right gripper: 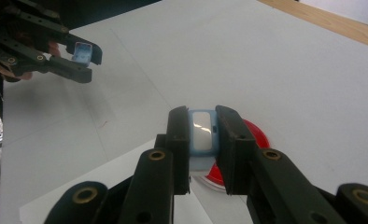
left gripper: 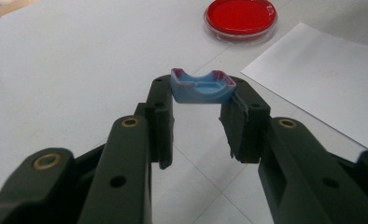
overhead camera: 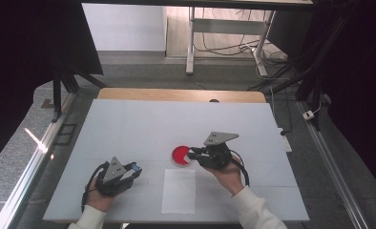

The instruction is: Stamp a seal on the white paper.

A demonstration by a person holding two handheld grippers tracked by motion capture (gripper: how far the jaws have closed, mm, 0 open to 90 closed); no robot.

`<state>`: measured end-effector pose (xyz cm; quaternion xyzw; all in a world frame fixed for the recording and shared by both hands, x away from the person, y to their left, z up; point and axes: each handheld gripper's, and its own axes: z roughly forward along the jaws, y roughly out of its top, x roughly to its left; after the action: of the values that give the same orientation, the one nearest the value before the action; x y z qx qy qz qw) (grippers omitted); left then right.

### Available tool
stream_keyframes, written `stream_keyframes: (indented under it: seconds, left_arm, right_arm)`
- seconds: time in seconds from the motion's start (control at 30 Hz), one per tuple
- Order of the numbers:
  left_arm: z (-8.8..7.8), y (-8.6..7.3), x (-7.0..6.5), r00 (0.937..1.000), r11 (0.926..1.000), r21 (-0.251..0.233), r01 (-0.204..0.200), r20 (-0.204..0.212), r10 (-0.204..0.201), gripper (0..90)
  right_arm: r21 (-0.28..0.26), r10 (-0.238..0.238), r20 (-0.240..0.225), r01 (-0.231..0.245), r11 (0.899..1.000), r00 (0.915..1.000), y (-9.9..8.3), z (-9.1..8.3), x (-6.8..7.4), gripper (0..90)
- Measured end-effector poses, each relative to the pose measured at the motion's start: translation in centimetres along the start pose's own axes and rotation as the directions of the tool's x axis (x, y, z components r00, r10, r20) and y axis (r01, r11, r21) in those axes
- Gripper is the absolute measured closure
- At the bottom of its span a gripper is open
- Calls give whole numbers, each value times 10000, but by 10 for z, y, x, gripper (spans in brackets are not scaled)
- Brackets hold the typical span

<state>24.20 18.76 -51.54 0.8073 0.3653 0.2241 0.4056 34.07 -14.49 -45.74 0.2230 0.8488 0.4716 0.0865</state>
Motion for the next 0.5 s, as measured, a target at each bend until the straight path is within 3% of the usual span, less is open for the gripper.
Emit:
stream_keyframes:
  seconds: [0.5]
  left_arm:
    - [0,0,0,10000,10000,31,-39,50,39,646]
  right_arm:
    - [74,-374,-444,378,9993,9983,-7,-7,20,756]
